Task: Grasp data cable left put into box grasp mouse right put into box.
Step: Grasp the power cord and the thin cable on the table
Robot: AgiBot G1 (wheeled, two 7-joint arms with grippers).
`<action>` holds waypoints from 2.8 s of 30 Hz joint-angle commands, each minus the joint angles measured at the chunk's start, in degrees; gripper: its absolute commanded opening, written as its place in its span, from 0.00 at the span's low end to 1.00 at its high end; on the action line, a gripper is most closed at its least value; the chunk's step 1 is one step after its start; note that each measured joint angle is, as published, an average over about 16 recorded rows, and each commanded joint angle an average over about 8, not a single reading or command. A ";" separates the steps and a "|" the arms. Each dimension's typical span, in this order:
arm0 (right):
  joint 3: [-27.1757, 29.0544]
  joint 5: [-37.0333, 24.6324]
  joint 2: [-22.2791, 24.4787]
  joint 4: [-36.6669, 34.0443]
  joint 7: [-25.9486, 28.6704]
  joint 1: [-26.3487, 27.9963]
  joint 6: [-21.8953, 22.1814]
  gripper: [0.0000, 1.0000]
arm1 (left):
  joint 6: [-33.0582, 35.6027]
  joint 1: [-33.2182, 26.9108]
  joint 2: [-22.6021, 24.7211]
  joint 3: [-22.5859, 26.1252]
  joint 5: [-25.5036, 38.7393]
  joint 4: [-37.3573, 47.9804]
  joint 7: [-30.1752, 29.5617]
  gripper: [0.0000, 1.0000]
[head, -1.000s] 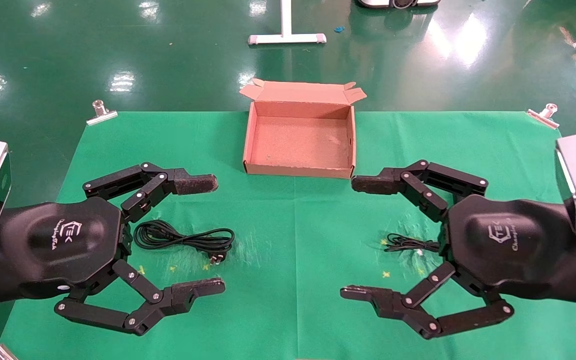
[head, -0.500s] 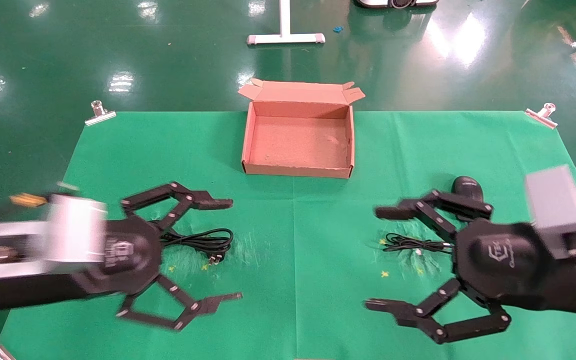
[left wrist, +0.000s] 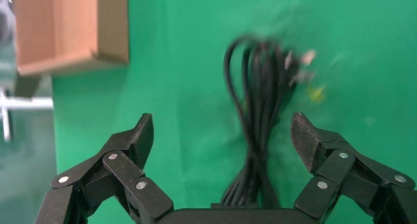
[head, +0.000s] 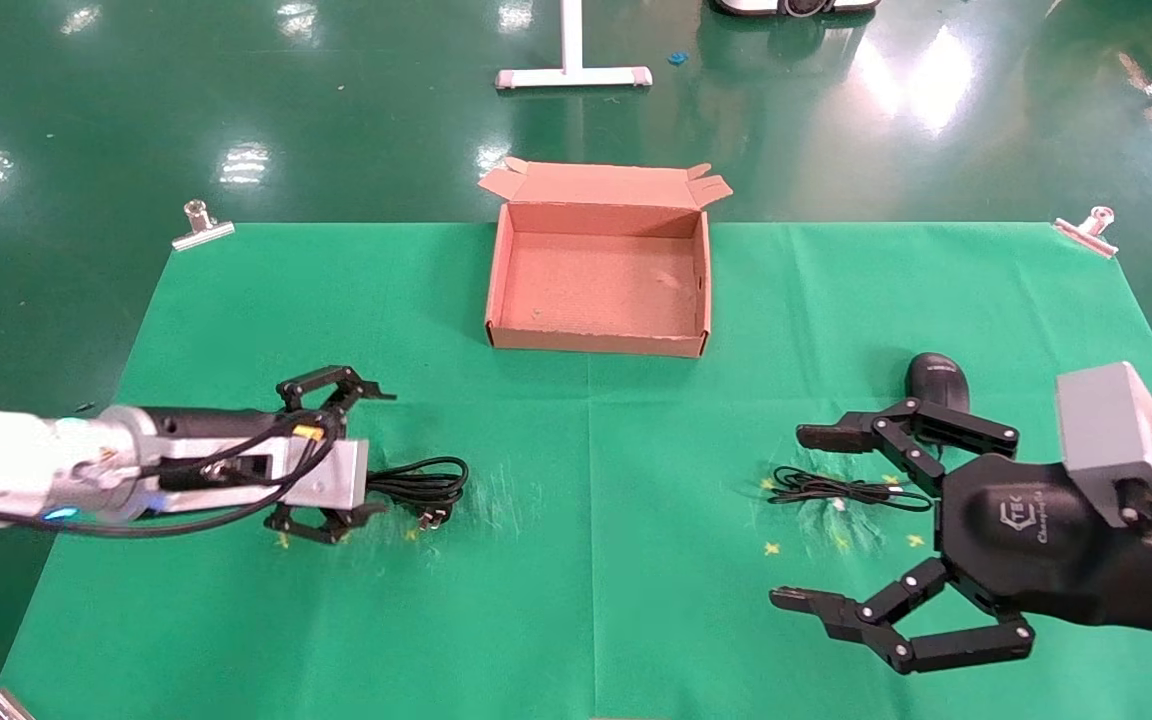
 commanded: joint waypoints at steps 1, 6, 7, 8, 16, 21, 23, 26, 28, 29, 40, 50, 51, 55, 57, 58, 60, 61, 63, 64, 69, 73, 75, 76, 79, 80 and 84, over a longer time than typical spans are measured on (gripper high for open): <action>0.18 0.19 0.11 0.15 -0.21 -0.48 0.32 1.00 | -0.63 -0.74 1.30 1.27 4.35 0.03 -1.87 1.00; 0.49 0.54 0.56 0.95 -0.19 -1.43 0.99 1.00 | 1.10 -1.70 2.29 2.45 8.38 0.00 -6.73 1.00; 0.51 0.53 0.62 1.13 -0.17 -1.55 1.11 1.00 | 1.35 -1.77 2.35 2.52 8.78 0.00 -7.50 1.00; 0.53 0.49 0.67 1.30 -0.14 -1.63 1.23 1.00 | 1.52 -1.79 2.39 2.55 9.09 0.00 -8.27 1.00; 0.25 -0.08 0.76 2.40 0.62 -1.58 1.73 1.00 | 1.27 -1.23 3.03 2.18 9.88 -0.08 -12.63 1.00; 0.09 -0.27 0.85 2.70 1.04 -1.51 1.72 1.00 | 0.52 -0.99 3.84 2.28 10.93 -0.14 -13.99 1.00; -0.01 -0.41 0.87 2.83 1.23 -1.39 1.69 1.00 | 0.02 -0.82 4.15 2.34 11.60 -0.17 -14.53 1.00; -0.17 -0.67 0.89 2.96 1.53 -1.18 1.64 1.00 | -0.57 -0.59 4.53 2.44 12.44 -0.21 -15.11 1.00; -0.30 -0.92 0.94 2.95 1.74 -1.07 1.63 1.00 | -0.79 -0.48 4.68 2.48 12.73 -0.22 -15.29 1.00; -0.42 -1.15 0.99 2.94 1.87 -1.04 1.64 1.00 | -0.87 -0.44 4.73 2.50 12.82 -0.23 -15.33 1.00; -5.81 -18.51 2.56 3.77 3.75 1.78 4.07 1.00 | -1.06 -0.32 4.81 2.53 12.96 -0.23 -15.31 1.00; -11.35 -36.21 -5.57 -6.92 -0.90 12.21 5.59 1.00 | -1.06 -0.32 4.81 2.53 12.96 -0.23 -15.30 1.00; -11.76 -37.16 -6.73 -8.95 -1.74 13.48 5.51 1.00 | -1.06 -0.32 4.81 2.53 12.96 -0.23 -15.30 1.00; -13.24 -40.11 -10.95 -17.56 -5.48 18.07 4.97 1.00 | -1.06 -0.32 4.81 2.53 12.96 -0.23 -15.30 1.00; -13.73 -40.94 -12.56 -21.58 -7.33 19.82 4.74 1.00 | -1.06 -0.32 4.81 2.53 12.96 -0.23 -15.30 1.00; -13.92 -41.26 -13.25 -23.48 -8.20 20.58 4.66 1.00 | -1.06 -0.32 4.81 2.53 12.96 -0.23 -15.30 1.00; -14.21 -41.73 -14.45 -26.92 -9.80 21.86 4.60 1.00 | -1.06 -0.32 4.81 2.53 12.96 -0.23 -15.30 1.00; -14.31 -41.89 -14.98 -28.54 -10.55 22.40 4.61 1.00 | -1.06 -0.32 4.81 2.53 12.96 -0.23 -15.30 1.00; -14.45 -42.13 -15.88 -31.46 -11.94 23.31 4.71 1.00 | -1.06 -0.32 4.81 2.53 12.96 -0.23 -15.30 1.00; -14.50 -42.24 -16.25 -32.70 -12.53 23.66 4.80 1.00 | -1.06 -0.32 4.81 2.53 12.96 -0.23 -15.30 1.00; -14.78 -42.95 -17.66 -37.31 -14.59 25.01 5.40 1.00 | -1.10 -0.31 4.81 2.53 12.97 -0.23 -15.30 0.90; -14.97 -43.44 -18.18 -38.76 -15.07 25.55 5.76 0.79 | -1.13 -0.30 4.80 2.53 12.98 -0.22 -15.30 0.42; -14.96 -43.41 -18.13 -38.62 -14.98 25.50 5.78 0.54 | -1.13 -0.30 4.80 2.53 12.97 -0.22 -15.30 0.17; -14.94 -43.37 -18.08 -38.47 -14.93 25.45 5.76 0.42 | -1.13 -0.30 4.80 2.52 12.97 -0.22 -15.30 0.07; -14.89 -43.22 -17.91 -38.02 -14.80 25.27 5.68 0.04 | -1.12 -0.30 4.80 2.52 12.96 -0.22 -15.30 0.00; -14.86 -43.13 -17.81 -37.78 -14.74 25.17 5.62 0.00 | -1.11 -0.31 4.80 2.52 12.96 -0.22 -15.30 0.00; -14.79 -42.96 -17.63 -37.34 -14.63 25.00 5.52 0.00 | -1.15 -0.43 4.94 2.54 12.90 0.25 -15.11 0.00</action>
